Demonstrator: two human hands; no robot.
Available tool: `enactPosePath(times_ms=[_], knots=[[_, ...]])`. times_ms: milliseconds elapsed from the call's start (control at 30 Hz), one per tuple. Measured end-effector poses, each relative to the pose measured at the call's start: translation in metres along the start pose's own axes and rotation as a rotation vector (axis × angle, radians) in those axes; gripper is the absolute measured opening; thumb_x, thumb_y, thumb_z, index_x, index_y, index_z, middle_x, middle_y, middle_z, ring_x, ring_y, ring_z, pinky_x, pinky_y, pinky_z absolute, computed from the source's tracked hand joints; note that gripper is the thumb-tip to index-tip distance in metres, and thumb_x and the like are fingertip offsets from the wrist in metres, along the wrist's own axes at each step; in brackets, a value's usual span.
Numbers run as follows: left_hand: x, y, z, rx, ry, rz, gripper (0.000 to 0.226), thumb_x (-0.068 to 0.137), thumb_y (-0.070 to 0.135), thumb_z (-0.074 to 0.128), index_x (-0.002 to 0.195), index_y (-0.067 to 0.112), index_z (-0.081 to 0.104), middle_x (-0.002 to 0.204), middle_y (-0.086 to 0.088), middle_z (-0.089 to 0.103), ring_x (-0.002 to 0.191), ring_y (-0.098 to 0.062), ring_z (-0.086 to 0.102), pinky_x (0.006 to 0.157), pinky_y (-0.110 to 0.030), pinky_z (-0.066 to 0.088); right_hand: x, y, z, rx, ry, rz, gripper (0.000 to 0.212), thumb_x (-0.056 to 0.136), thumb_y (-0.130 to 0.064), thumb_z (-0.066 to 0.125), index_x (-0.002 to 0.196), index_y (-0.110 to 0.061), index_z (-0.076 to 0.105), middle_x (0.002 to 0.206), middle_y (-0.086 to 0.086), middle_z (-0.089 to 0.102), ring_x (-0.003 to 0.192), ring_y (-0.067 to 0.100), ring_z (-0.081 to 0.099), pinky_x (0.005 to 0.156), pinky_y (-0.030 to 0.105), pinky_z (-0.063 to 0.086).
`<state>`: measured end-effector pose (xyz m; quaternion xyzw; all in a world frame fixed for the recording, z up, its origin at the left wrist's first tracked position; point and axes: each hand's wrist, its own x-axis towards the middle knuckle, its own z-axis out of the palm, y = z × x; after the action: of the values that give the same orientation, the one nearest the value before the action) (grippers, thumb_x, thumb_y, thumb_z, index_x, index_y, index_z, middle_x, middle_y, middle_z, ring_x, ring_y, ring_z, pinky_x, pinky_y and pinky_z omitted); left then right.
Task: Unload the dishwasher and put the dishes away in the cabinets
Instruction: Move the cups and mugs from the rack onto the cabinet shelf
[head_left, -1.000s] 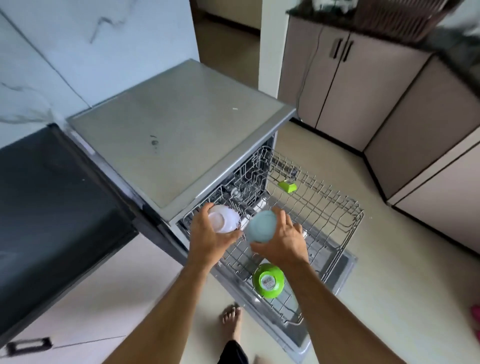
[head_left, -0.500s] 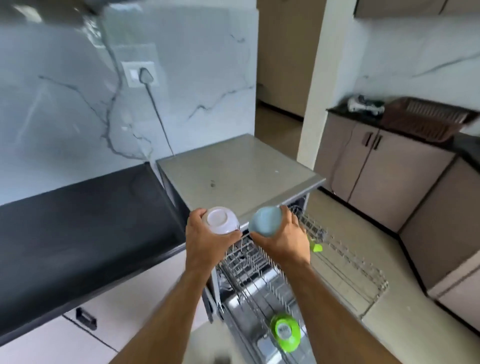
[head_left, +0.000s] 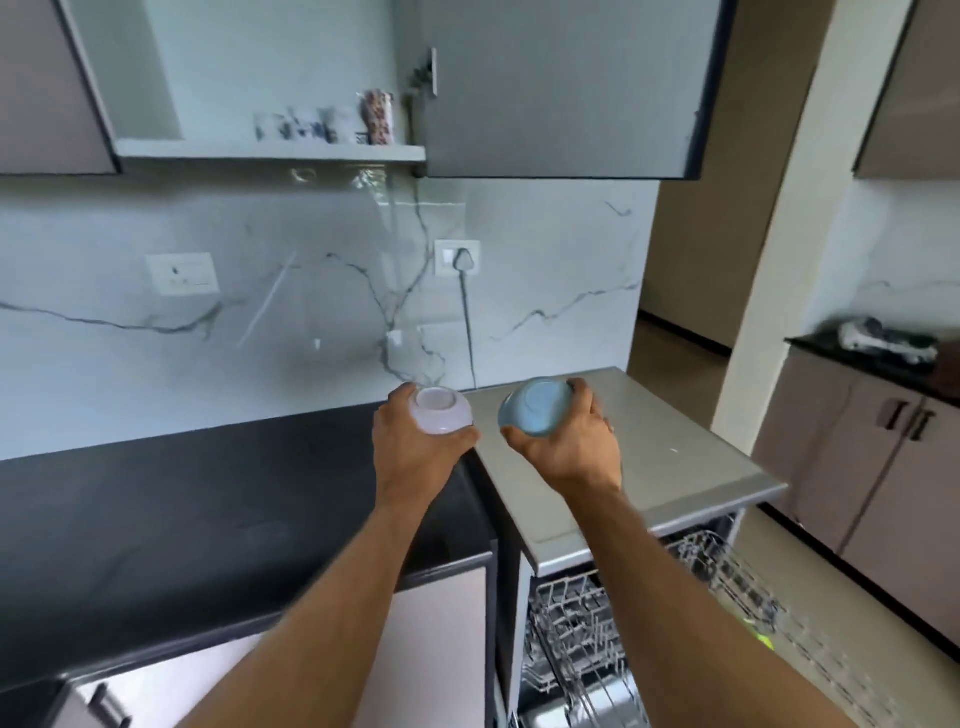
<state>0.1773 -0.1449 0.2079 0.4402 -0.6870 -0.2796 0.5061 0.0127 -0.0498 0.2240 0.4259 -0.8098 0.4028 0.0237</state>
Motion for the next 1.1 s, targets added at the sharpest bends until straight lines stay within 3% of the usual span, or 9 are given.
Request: enactPosePath(times_ms=[267,433,567,800,933,1100], knots=[[0.091,0.000,-0.073,0.076,0.195,0.052,0.090,0.041,0.060,0.084,0.119,0.028,0.051,0.111,0.008,0.060,0.102,-0.017,0.058,0.085,-0.039,0.056,0.042,-0.115,0.046,0.052,0.028,-0.195,0.104,0.063,-0.069,0.074,0.142,-0.018,0.030,0.137,0.003,0.047,0.115,0.036,0.050,0.087,0.044,0.049],[0.154,0.008,-0.112,0.096,0.266,0.125,0.099,0.047,0.059,0.085,0.131,0.025,0.045,0.125,0.002,0.056,0.115,-0.022,0.053,0.097,-0.043,0.051,0.075,-0.188,0.063,0.092,0.102,-0.285,0.106,0.062,-0.070,0.074,0.142,-0.015,0.033,0.135,0.006,0.050,0.115,0.038,0.052,0.088,0.043,0.049],[0.201,0.014,-0.143,0.087,0.326,0.162,0.100,0.050,0.056,0.087,0.134,0.023,0.043,0.128,-0.003,0.054,0.117,-0.025,0.051,0.098,-0.045,0.049,0.104,-0.233,0.069,0.147,0.175,-0.348,0.103,0.061,-0.069,0.076,0.138,-0.014,0.038,0.131,0.007,0.053,0.111,0.036,0.057,0.089,0.043,0.052],[0.265,0.029,-0.191,0.020,0.380,0.173,0.100,0.047,0.048,0.090,0.132,0.022,0.045,0.126,-0.006,0.052,0.114,-0.027,0.053,0.099,-0.043,0.048,0.144,-0.301,0.074,0.207,0.234,-0.357,0.103,0.059,-0.070,0.075,0.138,-0.015,0.038,0.129,0.007,0.052,0.112,0.036,0.057,0.091,0.044,0.052],[0.292,0.038,-0.207,0.003,0.379,0.230,0.107,0.038,0.061,0.083,0.131,0.019,0.049,0.125,-0.004,0.058,0.112,-0.025,0.057,0.097,-0.041,0.050,0.162,-0.331,0.079,0.223,0.265,-0.369,0.102,0.059,-0.071,0.074,0.137,-0.014,0.040,0.127,0.007,0.052,0.112,0.035,0.057,0.091,0.045,0.052],[0.324,0.052,-0.218,0.015,0.379,0.274,0.104,0.049,0.049,0.091,0.136,0.015,0.045,0.128,-0.007,0.054,0.118,-0.026,0.053,0.099,-0.037,0.047,0.186,-0.363,0.085,0.239,0.287,-0.411,0.103,0.063,-0.069,0.074,0.140,-0.012,0.037,0.132,0.008,0.052,0.116,0.033,0.056,0.096,0.044,0.049]])
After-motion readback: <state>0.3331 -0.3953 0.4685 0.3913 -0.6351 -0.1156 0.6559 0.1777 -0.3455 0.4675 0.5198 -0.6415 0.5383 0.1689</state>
